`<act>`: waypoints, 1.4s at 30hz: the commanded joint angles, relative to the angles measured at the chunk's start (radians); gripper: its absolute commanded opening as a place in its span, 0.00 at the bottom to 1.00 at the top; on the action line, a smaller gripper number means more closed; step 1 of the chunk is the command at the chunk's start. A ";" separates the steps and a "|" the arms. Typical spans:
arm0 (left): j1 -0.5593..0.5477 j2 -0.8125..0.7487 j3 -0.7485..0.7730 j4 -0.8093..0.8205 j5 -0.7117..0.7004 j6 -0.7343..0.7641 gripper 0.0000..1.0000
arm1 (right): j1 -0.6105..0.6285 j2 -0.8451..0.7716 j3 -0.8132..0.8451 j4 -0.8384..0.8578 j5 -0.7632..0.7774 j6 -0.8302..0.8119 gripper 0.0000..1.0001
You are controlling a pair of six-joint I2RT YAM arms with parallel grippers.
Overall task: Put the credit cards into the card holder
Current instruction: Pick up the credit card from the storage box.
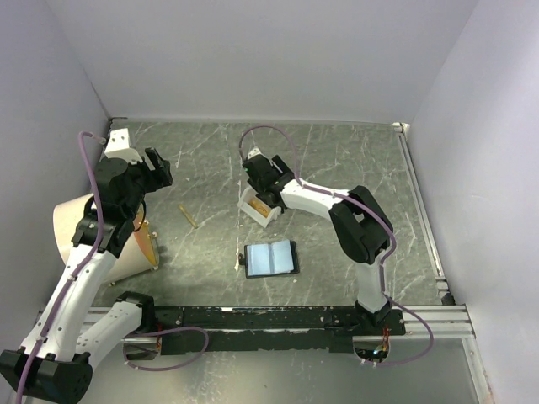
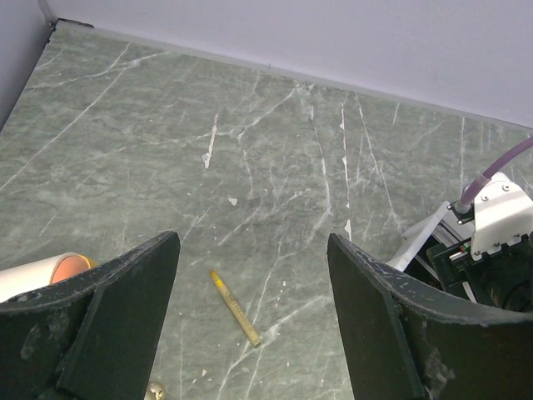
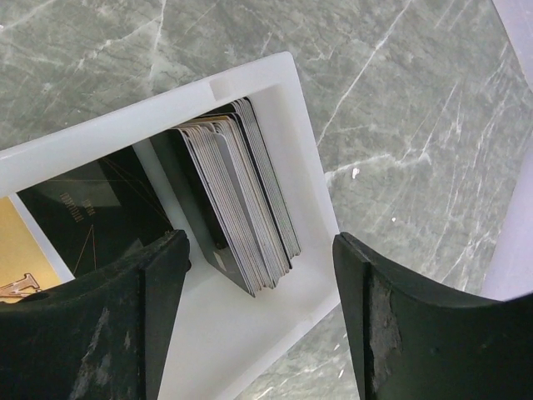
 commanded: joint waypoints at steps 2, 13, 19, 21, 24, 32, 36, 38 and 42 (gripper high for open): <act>0.003 -0.010 -0.006 0.030 0.013 0.012 0.83 | 0.012 -0.020 0.025 -0.007 0.025 0.013 0.70; 0.003 -0.009 -0.008 0.031 0.011 0.014 0.82 | 0.021 0.004 0.034 0.002 -0.006 -0.004 0.54; 0.003 -0.006 -0.006 0.029 0.011 0.012 0.82 | 0.020 0.043 0.038 0.020 -0.008 -0.024 0.51; 0.003 -0.005 -0.005 0.030 0.011 0.011 0.82 | 0.019 0.056 0.042 0.022 -0.008 -0.028 0.50; 0.003 -0.006 -0.007 0.032 0.012 0.013 0.82 | 0.019 0.069 0.046 0.022 -0.006 -0.032 0.49; 0.003 -0.005 -0.006 0.031 0.015 0.014 0.82 | 0.018 0.070 0.043 0.040 0.034 -0.039 0.40; 0.003 -0.008 -0.007 0.032 0.015 0.014 0.82 | 0.018 0.049 0.029 0.062 0.043 -0.044 0.33; 0.003 -0.008 -0.007 0.031 0.014 0.014 0.82 | 0.018 0.045 0.028 0.066 0.051 -0.045 0.30; 0.003 -0.008 -0.008 0.032 0.015 0.014 0.82 | 0.018 0.039 0.028 0.069 0.062 -0.044 0.25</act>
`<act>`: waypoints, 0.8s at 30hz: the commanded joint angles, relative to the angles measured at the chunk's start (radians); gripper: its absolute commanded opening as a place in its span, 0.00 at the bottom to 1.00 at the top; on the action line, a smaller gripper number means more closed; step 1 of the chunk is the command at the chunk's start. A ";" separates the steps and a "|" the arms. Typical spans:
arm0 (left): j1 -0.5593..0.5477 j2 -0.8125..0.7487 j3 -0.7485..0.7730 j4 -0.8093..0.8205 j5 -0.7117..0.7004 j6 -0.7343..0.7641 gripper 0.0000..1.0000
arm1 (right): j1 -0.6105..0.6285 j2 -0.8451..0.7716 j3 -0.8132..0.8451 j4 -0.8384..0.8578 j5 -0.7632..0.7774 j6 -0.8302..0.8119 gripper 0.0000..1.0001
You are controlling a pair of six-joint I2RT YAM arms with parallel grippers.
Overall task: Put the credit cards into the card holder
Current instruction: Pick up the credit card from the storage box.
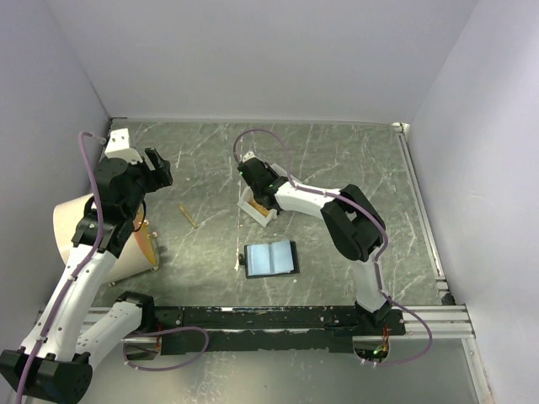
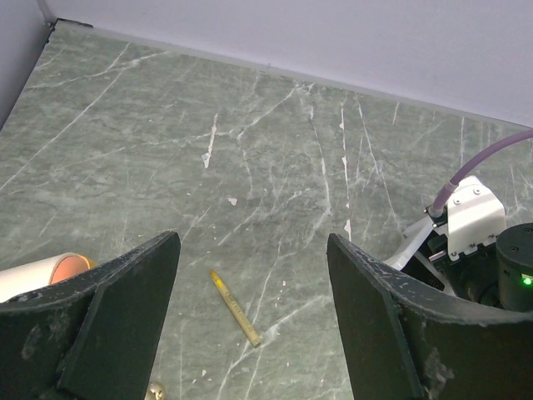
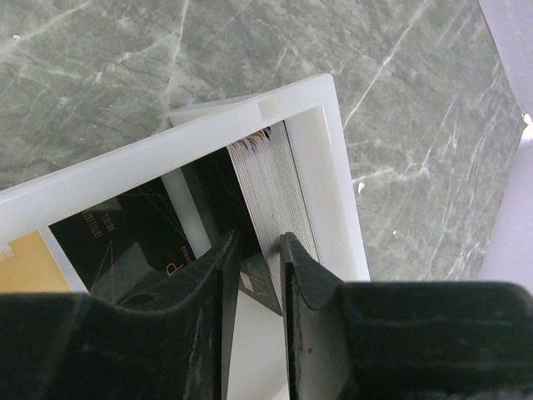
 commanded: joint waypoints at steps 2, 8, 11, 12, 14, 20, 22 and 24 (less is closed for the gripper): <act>0.003 -0.006 -0.007 0.031 0.016 0.014 0.82 | -0.002 -0.024 0.008 0.027 0.026 -0.002 0.24; 0.003 -0.003 -0.006 0.031 0.019 0.013 0.82 | -0.002 -0.033 0.011 0.021 0.026 0.005 0.23; 0.003 -0.005 -0.008 0.033 0.019 0.014 0.83 | -0.002 -0.034 0.013 0.017 0.019 0.007 0.22; 0.003 -0.005 -0.008 0.031 0.018 0.014 0.82 | -0.002 -0.034 0.013 0.016 0.018 0.007 0.20; 0.003 -0.003 -0.007 0.031 0.020 0.014 0.83 | -0.002 -0.034 0.014 0.012 0.012 0.010 0.17; 0.003 0.003 -0.008 0.036 0.038 0.014 0.82 | -0.003 -0.077 0.016 -0.001 -0.007 0.019 0.11; 0.003 0.006 -0.008 0.033 0.041 0.013 0.82 | -0.002 -0.083 0.016 -0.002 -0.010 0.021 0.11; 0.004 0.003 -0.009 0.032 0.045 0.012 0.82 | -0.002 -0.089 0.016 -0.008 -0.014 0.023 0.10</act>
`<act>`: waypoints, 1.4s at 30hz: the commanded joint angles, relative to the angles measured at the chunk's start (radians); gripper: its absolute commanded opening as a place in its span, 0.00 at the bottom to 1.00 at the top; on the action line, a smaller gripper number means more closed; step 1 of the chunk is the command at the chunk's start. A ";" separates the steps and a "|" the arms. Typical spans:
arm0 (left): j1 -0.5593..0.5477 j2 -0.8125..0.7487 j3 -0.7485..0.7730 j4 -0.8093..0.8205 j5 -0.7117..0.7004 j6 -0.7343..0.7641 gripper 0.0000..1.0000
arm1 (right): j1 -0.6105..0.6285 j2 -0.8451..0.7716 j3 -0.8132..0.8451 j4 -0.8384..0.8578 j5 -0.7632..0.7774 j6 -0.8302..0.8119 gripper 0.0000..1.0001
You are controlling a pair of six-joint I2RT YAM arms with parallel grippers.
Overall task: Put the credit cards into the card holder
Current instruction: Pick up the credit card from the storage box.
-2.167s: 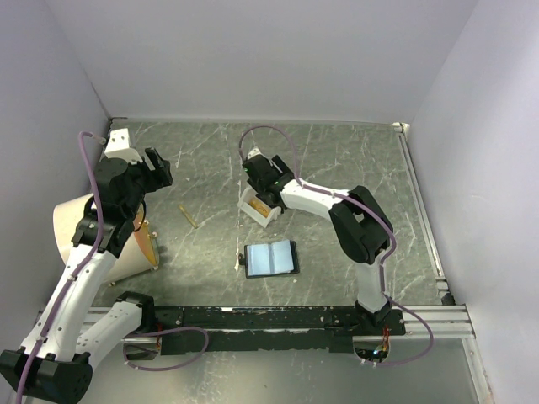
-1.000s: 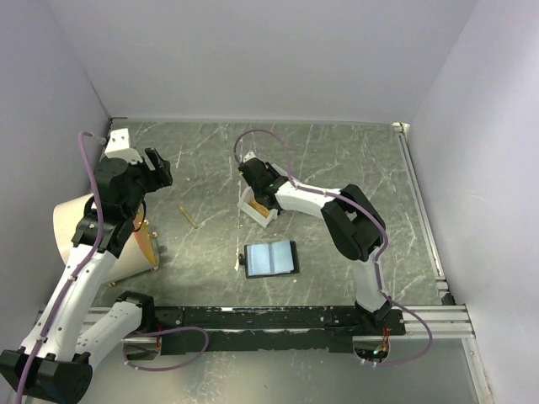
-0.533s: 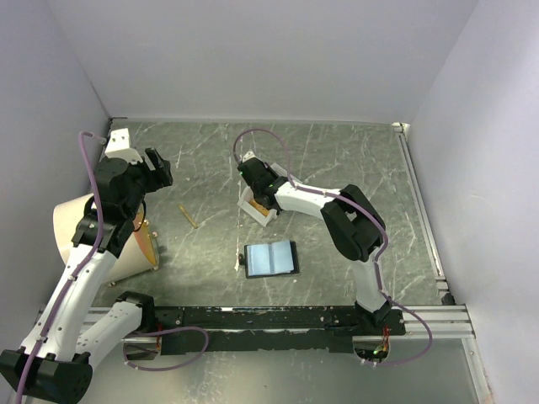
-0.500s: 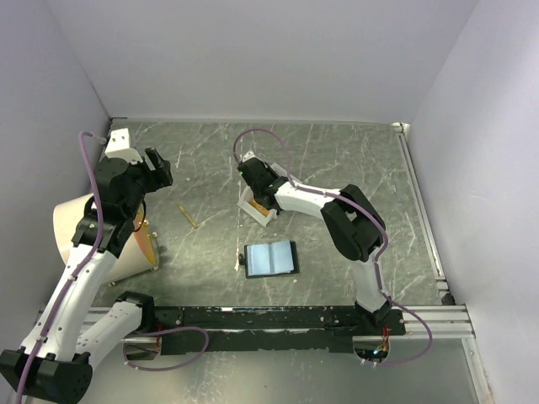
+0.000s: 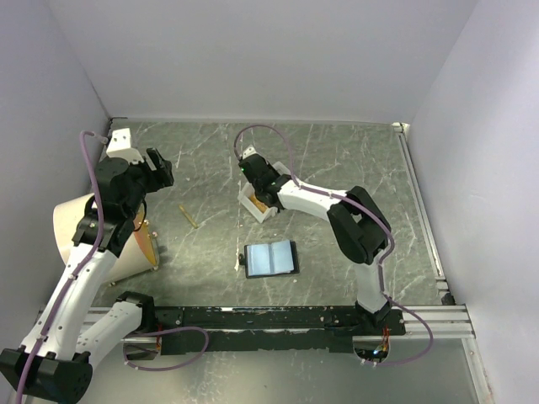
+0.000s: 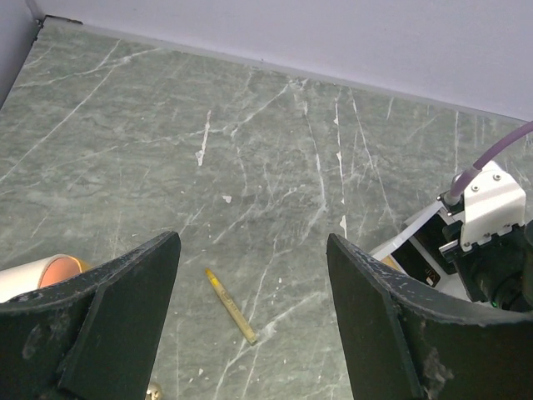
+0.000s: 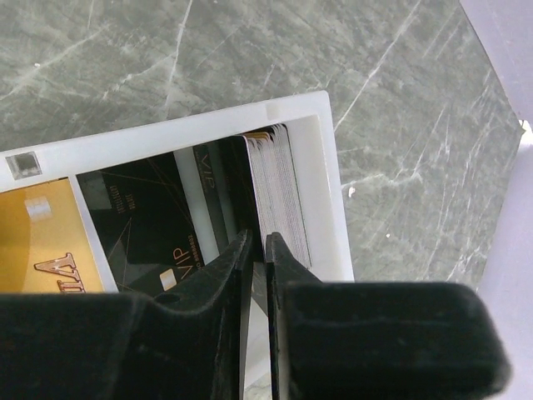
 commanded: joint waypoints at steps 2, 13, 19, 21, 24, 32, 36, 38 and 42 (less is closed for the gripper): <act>0.003 -0.004 -0.013 0.036 0.035 0.008 0.82 | -0.002 -0.051 0.019 -0.017 -0.003 0.019 0.10; 0.003 0.069 0.085 -0.150 0.308 -0.007 0.77 | -0.003 -0.165 0.013 -0.102 -0.124 0.107 0.00; 0.002 0.095 0.088 -0.205 0.486 -0.031 0.74 | -0.002 -0.230 -0.006 -0.141 -0.171 0.165 0.00; 0.000 0.102 0.079 -0.213 0.540 -0.050 0.72 | -0.001 -0.255 -0.010 -0.162 -0.193 0.202 0.00; -0.010 0.105 0.046 -0.205 0.610 -0.095 0.69 | -0.002 -0.290 -0.004 -0.214 -0.208 0.280 0.00; -0.118 0.172 -0.012 -0.161 0.637 -0.130 0.66 | -0.002 -0.469 -0.103 -0.315 -0.352 0.531 0.00; -0.219 0.222 -0.026 -0.125 0.617 -0.160 0.65 | -0.002 -0.586 -0.208 -0.301 -0.483 0.647 0.00; -0.279 0.248 -0.026 -0.116 0.585 -0.173 0.65 | -0.002 -0.647 -0.265 -0.277 -0.526 0.709 0.00; -0.353 0.283 -0.046 -0.078 0.562 -0.201 0.67 | -0.002 -0.755 -0.380 -0.221 -0.616 0.850 0.00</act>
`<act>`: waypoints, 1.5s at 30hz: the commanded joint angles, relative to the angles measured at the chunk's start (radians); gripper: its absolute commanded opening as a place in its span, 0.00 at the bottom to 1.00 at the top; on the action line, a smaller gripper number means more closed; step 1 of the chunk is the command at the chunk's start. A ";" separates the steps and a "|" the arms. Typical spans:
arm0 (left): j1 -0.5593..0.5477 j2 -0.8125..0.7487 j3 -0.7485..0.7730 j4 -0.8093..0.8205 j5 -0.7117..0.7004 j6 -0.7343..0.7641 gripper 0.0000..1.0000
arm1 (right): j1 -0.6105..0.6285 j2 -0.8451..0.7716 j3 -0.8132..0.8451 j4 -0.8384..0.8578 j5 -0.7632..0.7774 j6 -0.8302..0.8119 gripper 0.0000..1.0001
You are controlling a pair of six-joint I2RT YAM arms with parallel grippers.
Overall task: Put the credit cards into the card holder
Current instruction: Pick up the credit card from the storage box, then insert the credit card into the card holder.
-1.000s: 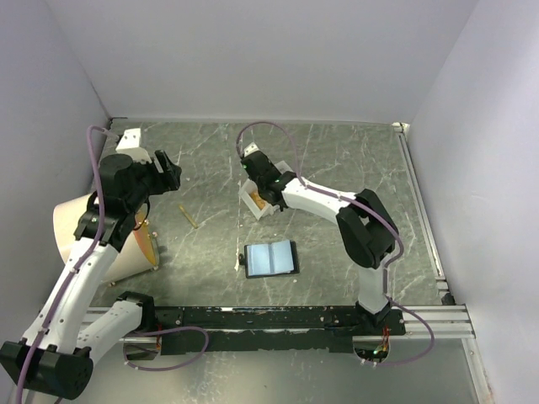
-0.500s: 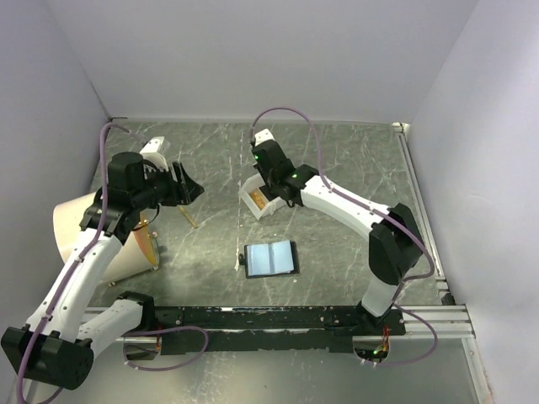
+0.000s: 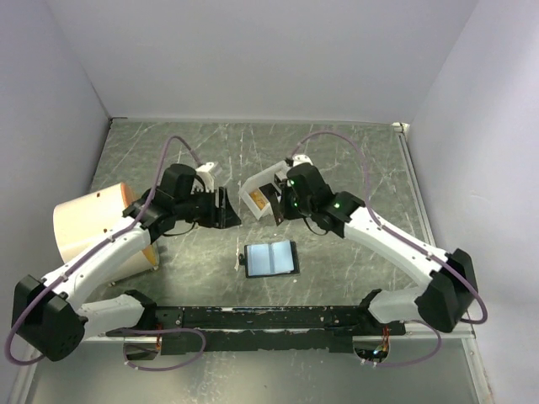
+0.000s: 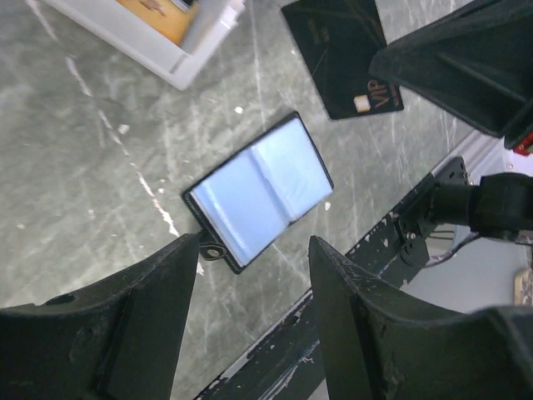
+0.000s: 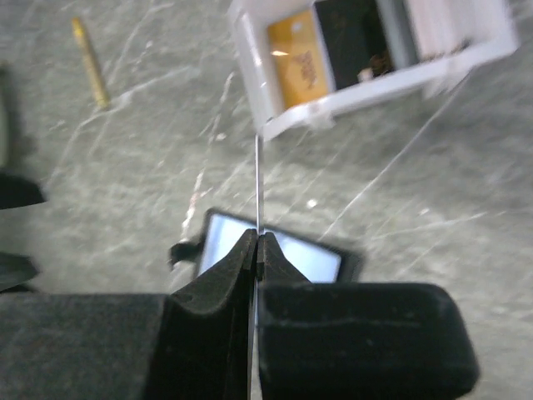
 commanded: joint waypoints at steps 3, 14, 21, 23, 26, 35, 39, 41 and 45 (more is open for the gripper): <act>-0.095 0.036 -0.042 0.087 -0.058 -0.052 0.69 | 0.000 -0.139 -0.184 0.107 -0.187 0.273 0.00; -0.149 0.159 -0.161 0.226 -0.065 -0.109 0.73 | 0.001 -0.197 -0.407 0.251 -0.239 0.389 0.00; -0.173 0.220 -0.195 0.241 -0.124 -0.109 0.70 | 0.001 -0.185 -0.517 0.369 -0.301 0.379 0.00; -0.180 0.229 -0.205 0.249 -0.134 -0.110 0.69 | 0.001 -0.174 -0.532 0.388 -0.310 0.376 0.00; -0.186 0.258 -0.213 0.249 -0.147 -0.106 0.67 | 0.001 -0.175 -0.553 0.415 -0.312 0.374 0.00; -0.197 0.288 -0.209 0.196 -0.253 -0.091 0.40 | 0.000 -0.182 -0.615 0.470 -0.311 0.358 0.00; -0.197 0.261 -0.217 0.179 -0.283 -0.086 0.23 | 0.000 -0.190 -0.648 0.523 -0.321 0.359 0.00; -0.197 0.252 -0.221 0.168 -0.296 -0.083 0.16 | 0.000 -0.197 -0.661 0.537 -0.321 0.371 0.00; -0.197 0.237 -0.237 0.152 -0.323 -0.079 0.08 | -0.007 -0.223 -0.705 0.589 -0.338 0.406 0.00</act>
